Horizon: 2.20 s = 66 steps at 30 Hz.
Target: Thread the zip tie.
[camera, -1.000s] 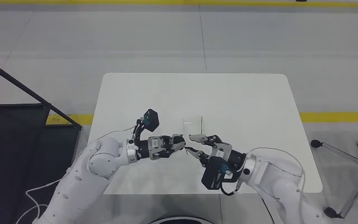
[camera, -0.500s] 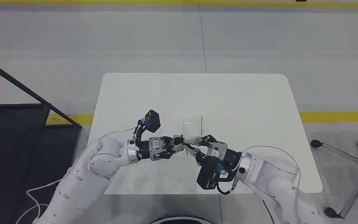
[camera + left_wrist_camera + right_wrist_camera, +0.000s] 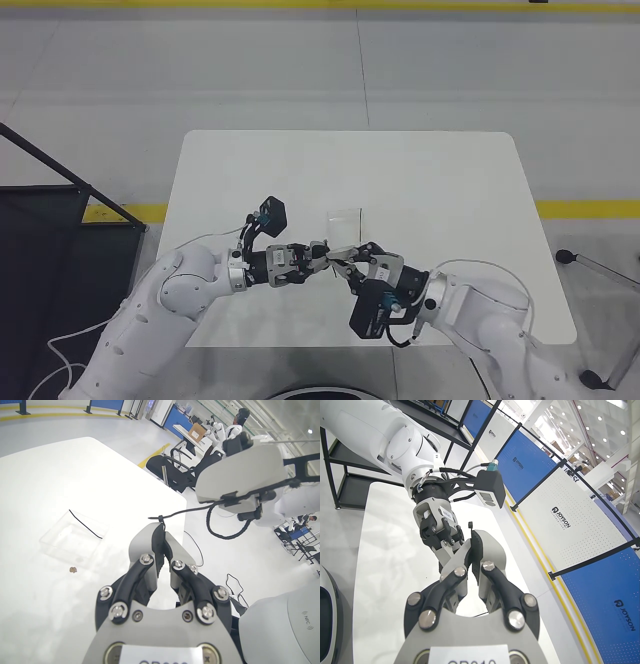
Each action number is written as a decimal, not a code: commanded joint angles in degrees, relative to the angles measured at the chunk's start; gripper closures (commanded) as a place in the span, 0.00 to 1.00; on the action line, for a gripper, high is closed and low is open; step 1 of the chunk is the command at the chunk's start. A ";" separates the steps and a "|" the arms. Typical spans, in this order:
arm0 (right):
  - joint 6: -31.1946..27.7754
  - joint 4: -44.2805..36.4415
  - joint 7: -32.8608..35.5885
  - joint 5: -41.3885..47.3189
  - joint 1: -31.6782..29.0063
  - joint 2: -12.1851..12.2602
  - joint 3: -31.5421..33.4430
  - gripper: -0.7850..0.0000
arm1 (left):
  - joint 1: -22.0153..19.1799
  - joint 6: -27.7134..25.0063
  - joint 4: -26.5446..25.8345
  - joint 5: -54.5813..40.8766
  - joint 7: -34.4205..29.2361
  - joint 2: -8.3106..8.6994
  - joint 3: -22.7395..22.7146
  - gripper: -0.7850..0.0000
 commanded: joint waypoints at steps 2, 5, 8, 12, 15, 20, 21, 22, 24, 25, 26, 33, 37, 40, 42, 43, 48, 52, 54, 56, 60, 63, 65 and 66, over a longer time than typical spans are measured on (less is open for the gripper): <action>-0.38 0.07 0.14 -0.11 0.01 0.02 -0.04 1.00 | 0.01 -0.05 -0.05 0.08 0.10 0.03 0.01 1.00; -1.01 0.09 0.43 -0.24 0.01 0.06 -0.06 1.00 | 0.04 -0.14 -0.09 0.18 0.33 0.06 -0.01 1.00; -1.57 0.14 0.85 -0.31 0.11 0.07 -0.19 1.00 | 0.06 -0.22 -0.14 0.26 0.55 0.09 -0.03 1.00; -1.13 0.23 1.66 -0.50 0.31 0.02 -0.36 1.00 | 0.10 -0.45 -0.28 0.40 0.58 0.16 -0.04 1.00; 0.12 0.01 2.00 -0.75 0.20 -0.07 -0.57 1.00 | 0.12 -0.63 -0.32 0.46 0.41 0.21 0.00 1.00; 2.36 -0.28 2.73 -1.82 -0.16 -0.20 -0.83 1.00 | 0.00 -0.91 -0.38 0.60 0.03 0.28 0.21 1.00; 2.39 -0.27 2.81 -1.83 -0.17 -0.23 -0.99 1.00 | -0.03 -0.94 -0.36 0.59 0.05 0.29 0.23 1.00; 2.37 -0.18 2.91 -1.86 -0.11 -0.25 -1.07 1.00 | -0.04 -0.95 -0.34 0.58 0.07 0.30 0.26 1.00; 2.44 -0.07 3.51 -1.90 0.05 -0.30 -1.24 1.00 | -0.06 -1.04 -0.37 0.71 0.18 0.32 0.28 1.00; 2.41 -0.03 3.64 -1.84 0.07 -0.32 -1.31 1.00 | -0.05 -1.04 -0.38 0.72 0.21 0.33 0.29 1.00; 2.38 0.02 3.81 -1.82 0.17 -0.34 -1.37 1.00 | -0.06 -1.11 -0.41 0.82 0.27 0.34 0.29 1.00; 2.05 0.28 4.72 -1.44 0.55 -0.47 -1.63 1.00 | 0.11 -1.07 -0.46 0.94 1.01 0.41 0.22 1.00; 2.14 0.35 4.72 -1.15 0.54 -0.50 -1.47 1.00 | 0.18 -1.01 -0.49 0.93 1.48 0.44 0.08 1.00; 2.79 0.32 3.87 -0.26 0.15 -0.51 -0.98 0.00 | 0.36 -0.97 -0.55 0.97 2.30 0.47 -0.22 1.00; 3.21 0.33 2.70 0.92 -0.50 -0.46 -0.08 0.00 | 0.60 -1.01 -0.67 1.21 3.49 0.48 -0.66 1.00; 3.16 0.42 2.03 1.59 -0.92 -0.41 0.42 0.00 | 0.76 -1.10 -0.83 1.64 4.18 0.49 -0.92 1.00; 1.26 1.60 -0.85 6.75 -3.74 0.03 3.87 0.00 | 2.65 -1.35 -2.62 6.18 8.93 0.49 -2.22 1.00; -1.83 3.85 -0.70 14.73 -5.73 0.27 5.92 0.00 | 3.99 -1.56 -3.64 9.60 13.19 0.41 -3.17 1.00; -3.58 5.91 2.32 21.87 -6.14 0.33 6.52 0.00 | 4.77 -1.86 -4.21 11.34 15.58 0.33 -3.47 1.00; -3.78 6.33 3.91 24.15 -6.01 0.34 6.70 0.00 | 5.58 -2.46 -4.59 12.68 18.51 0.23 -3.86 1.00; -3.78 6.33 3.91 24.15 -6.01 0.34 6.70 0.00 | 5.89 -2.96 -4.60 12.81 19.17 0.21 -3.83 1.00; -3.78 6.33 3.91 24.15 -6.01 0.34 6.70 0.00 | 5.89 -2.96 -4.60 12.81 19.17 0.21 -3.83 1.00; -3.78 6.33 3.91 24.15 -6.01 0.34 6.70 0.00 | 5.89 -2.96 -4.60 12.81 19.17 0.21 -3.83 1.00; -3.78 6.33 3.91 24.15 -6.01 0.34 6.70 0.00 | 5.89 -2.96 -4.60 12.81 19.17 0.21 -3.83 1.00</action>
